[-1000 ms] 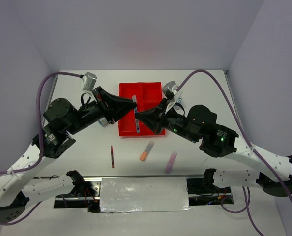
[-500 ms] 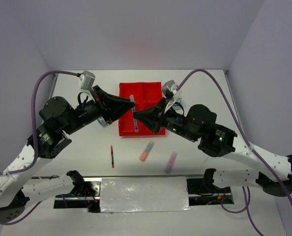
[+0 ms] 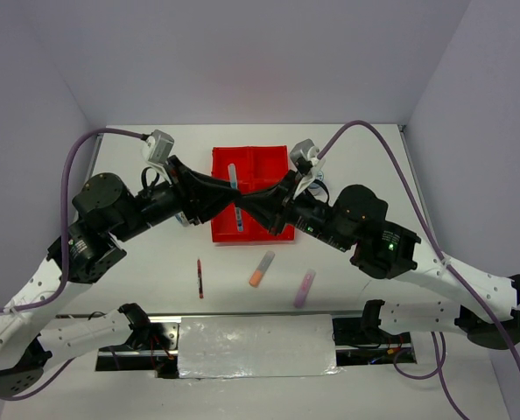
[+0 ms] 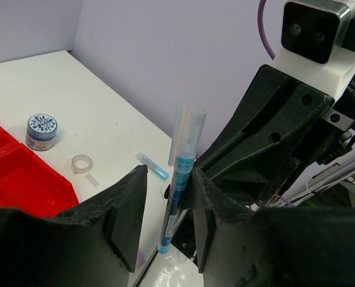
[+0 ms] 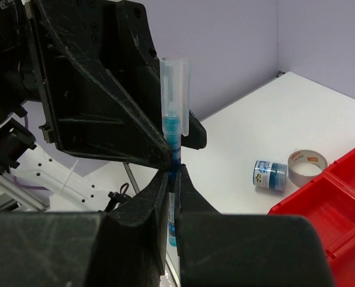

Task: Sort the stationery into containers
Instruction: Close the pen cap on the pen.

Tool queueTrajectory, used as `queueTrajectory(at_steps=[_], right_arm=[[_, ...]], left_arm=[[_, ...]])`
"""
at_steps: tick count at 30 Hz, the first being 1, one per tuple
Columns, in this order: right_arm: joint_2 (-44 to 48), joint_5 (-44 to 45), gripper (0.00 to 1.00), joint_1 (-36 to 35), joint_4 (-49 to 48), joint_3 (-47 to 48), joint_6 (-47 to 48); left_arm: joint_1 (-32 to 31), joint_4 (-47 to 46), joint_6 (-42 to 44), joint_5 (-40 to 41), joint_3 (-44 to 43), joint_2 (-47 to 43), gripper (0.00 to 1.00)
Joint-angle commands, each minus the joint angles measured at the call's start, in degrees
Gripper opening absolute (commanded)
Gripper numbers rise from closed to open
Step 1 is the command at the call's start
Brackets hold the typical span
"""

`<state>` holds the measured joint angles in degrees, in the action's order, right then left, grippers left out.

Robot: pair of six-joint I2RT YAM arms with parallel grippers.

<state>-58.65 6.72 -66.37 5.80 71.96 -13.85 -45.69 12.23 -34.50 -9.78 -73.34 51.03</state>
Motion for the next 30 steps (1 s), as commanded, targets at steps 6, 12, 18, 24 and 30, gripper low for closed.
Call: queueTrajectory(at_steps=[6, 12, 18, 24, 30], right_arm=[[0.6, -2.5, 0.00, 0.2, -3.8, 0.7, -0.2], [1.0, -2.5, 0.00, 0.2, -3.7, 0.4, -0.3], [1.7, -2.9, 0.00, 0.3, -4.0, -0.7, -0.4], [2.9, -5.0, 0.26, 0.3, -4.3, -3.1, 0.6], [3.0, -5.5, 0.50, 0.1, -3.1, -4.3, 0.3]], left_arm=[[-0.3, -2.6, 0.7, -2.1, 0.0, 0.0, 0.24], [-0.3, -3.2, 0.8, -2.8, -0.2, -0.2, 0.02], [-0.4, -2.8, 1.7, -4.1, -1.6, 0.0, 0.00], [-0.4, -1.7, 4.0, -5.2, -3.2, 0.1, 0.00], [-0.3, -0.8, 5.8, -6.4, -5.0, 0.4, 0.00]])
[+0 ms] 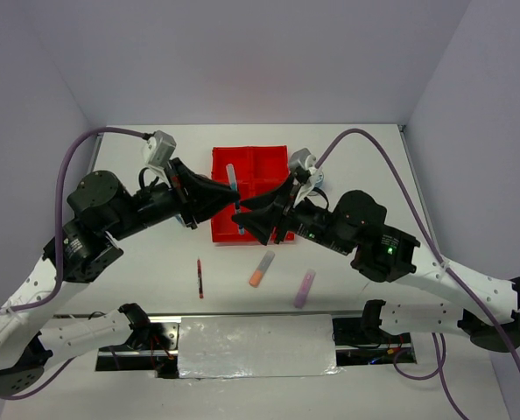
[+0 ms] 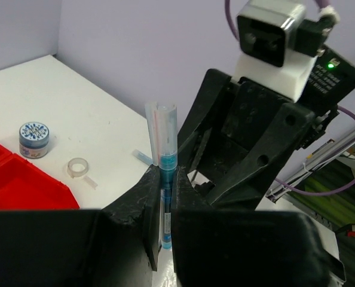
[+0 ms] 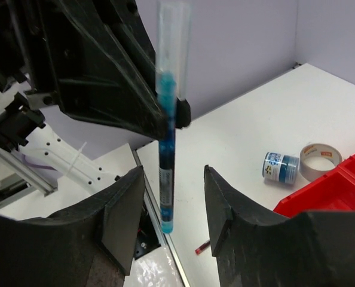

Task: Sort the stationery into containers
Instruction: Close the pen cap on the pen.

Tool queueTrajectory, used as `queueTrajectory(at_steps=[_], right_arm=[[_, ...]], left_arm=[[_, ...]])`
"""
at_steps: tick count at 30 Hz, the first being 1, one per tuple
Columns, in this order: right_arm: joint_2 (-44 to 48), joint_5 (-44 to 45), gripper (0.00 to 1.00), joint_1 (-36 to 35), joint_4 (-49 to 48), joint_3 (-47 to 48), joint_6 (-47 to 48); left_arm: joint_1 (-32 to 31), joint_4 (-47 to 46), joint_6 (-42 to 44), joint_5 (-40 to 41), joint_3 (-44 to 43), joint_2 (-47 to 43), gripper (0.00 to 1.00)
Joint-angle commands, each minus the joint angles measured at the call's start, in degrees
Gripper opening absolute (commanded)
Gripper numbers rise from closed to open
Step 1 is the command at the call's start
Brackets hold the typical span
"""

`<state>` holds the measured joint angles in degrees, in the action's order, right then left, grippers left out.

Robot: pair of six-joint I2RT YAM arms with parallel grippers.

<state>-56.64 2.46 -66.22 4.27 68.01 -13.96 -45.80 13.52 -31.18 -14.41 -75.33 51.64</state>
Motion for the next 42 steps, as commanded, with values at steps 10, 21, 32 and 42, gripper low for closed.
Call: queueTrajectory(at_steps=[10, 21, 32, 42], right_arm=[[0.2, -2.2, 0.52, 0.1, -2.6, -1.1, -0.5], [-3.3, -6.2, 0.34, 0.0, -4.1, 3.0, 0.4], [-3.7, -5.5, 0.00, 0.1, -5.5, 3.3, 0.2], [-2.8, -5.7, 0.00, 0.1, -6.0, 2.3, 0.2]], left_arm=[[-0.3, -2.4, 2.2, -2.8, -4.0, 0.0, 0.00], [-0.2, -4.6, 0.9, -4.4, -1.7, -0.7, 0.00], [-0.3, -3.5, 2.0, -4.4, -2.0, -0.8, 0.00], [-0.3, -0.8, 4.0, -1.0, -4.2, -0.5, 0.32]])
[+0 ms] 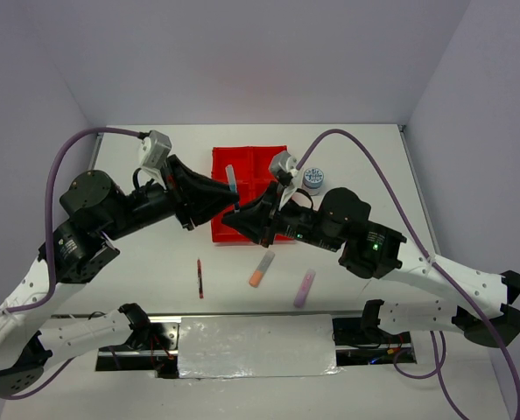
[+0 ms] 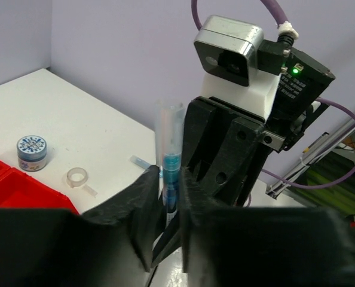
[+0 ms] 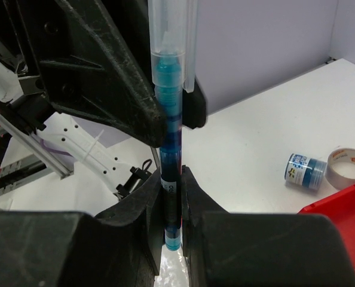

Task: Sort the stationery into containers
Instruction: Close the pen cap on the pen.

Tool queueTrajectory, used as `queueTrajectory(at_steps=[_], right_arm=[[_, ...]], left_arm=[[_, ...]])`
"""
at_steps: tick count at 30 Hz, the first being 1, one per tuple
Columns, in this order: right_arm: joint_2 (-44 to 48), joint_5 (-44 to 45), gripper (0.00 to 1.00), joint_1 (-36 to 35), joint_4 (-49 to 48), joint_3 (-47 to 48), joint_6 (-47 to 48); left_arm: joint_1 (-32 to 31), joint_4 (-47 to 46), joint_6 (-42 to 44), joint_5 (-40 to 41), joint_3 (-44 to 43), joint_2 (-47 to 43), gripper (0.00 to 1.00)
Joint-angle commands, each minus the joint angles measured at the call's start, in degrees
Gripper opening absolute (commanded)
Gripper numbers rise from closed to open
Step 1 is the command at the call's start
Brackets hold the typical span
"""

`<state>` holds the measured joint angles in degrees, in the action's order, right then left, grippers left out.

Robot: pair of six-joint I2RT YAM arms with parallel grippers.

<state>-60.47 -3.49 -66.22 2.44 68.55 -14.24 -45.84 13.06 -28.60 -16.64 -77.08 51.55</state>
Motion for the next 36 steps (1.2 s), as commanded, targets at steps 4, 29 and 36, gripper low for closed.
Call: queueTrajectory(at_steps=[4, 29, 36], right_arm=[[1.1, -0.1, 0.00, 0.1, -3.8, 2.5, 0.6], [-0.8, -1.5, 0.00, -0.1, -1.1, 3.8, 1.6], [-0.7, -1.3, 0.00, -0.3, -0.2, 4.2, 1.8]], left_arm=[[-0.1, -0.3, 1.9, 1.5, -2.7, -0.4, 0.44], [-0.1, -2.5, 2.1, 5.2, -9.9, 2.4, 0.93], [-0.2, -2.8, 1.6, 6.8, -10.6, 4.6, 0.83]])
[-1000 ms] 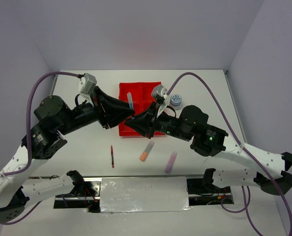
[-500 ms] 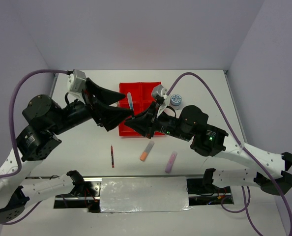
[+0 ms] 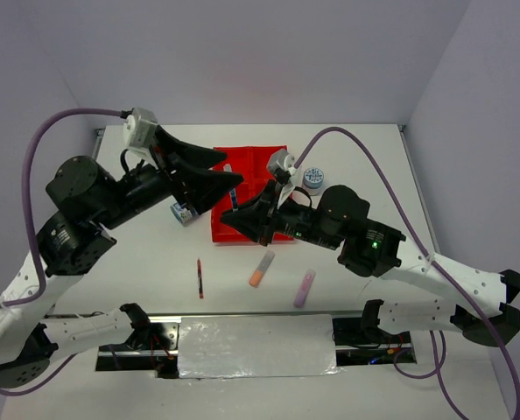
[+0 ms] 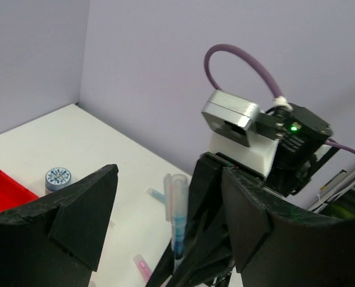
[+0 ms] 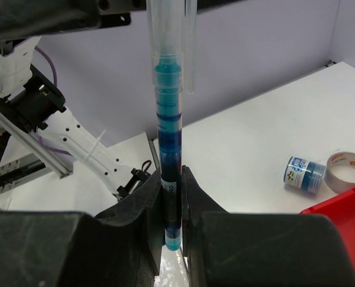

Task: Sort the stationery into containers
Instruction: Close the pen cap on the pen.

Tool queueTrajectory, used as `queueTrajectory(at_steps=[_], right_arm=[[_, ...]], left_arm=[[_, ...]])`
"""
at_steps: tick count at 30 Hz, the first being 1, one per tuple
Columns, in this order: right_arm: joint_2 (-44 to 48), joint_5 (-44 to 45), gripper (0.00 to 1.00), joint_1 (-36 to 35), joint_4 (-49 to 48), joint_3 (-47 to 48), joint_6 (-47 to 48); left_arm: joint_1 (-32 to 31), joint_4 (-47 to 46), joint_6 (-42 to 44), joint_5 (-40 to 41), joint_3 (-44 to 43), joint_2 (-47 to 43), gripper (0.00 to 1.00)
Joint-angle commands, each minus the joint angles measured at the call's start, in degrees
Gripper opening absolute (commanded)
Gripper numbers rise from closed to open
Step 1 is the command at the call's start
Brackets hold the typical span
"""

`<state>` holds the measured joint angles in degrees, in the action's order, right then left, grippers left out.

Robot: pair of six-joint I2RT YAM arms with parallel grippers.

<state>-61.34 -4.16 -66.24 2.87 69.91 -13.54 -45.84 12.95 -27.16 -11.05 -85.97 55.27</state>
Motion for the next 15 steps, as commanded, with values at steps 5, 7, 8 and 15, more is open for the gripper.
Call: queueTrajectory(at_steps=[5, 7, 8, 15], right_arm=[[0.2, -0.4, 0.00, -0.4, 0.0, 3.0, 1.0], [0.3, -0.1, 0.00, -0.4, 0.1, 3.0, 1.1], [0.3, -0.1, 0.00, -0.4, 0.3, 3.0, 1.1], [0.8, 1.3, 0.00, -0.4, 0.6, 2.9, 1.1]], left_arm=[[0.0, -3.3, -0.4, 0.2, -2.1, 1.8, 0.75], [0.0, -4.4, -0.9, -0.4, -1.5, 1.6, 0.68], [0.0, -4.6, -1.3, -0.7, -0.8, 1.4, 0.65], [0.0, -4.2, -2.4, -2.9, 0.6, 1.6, 0.23]])
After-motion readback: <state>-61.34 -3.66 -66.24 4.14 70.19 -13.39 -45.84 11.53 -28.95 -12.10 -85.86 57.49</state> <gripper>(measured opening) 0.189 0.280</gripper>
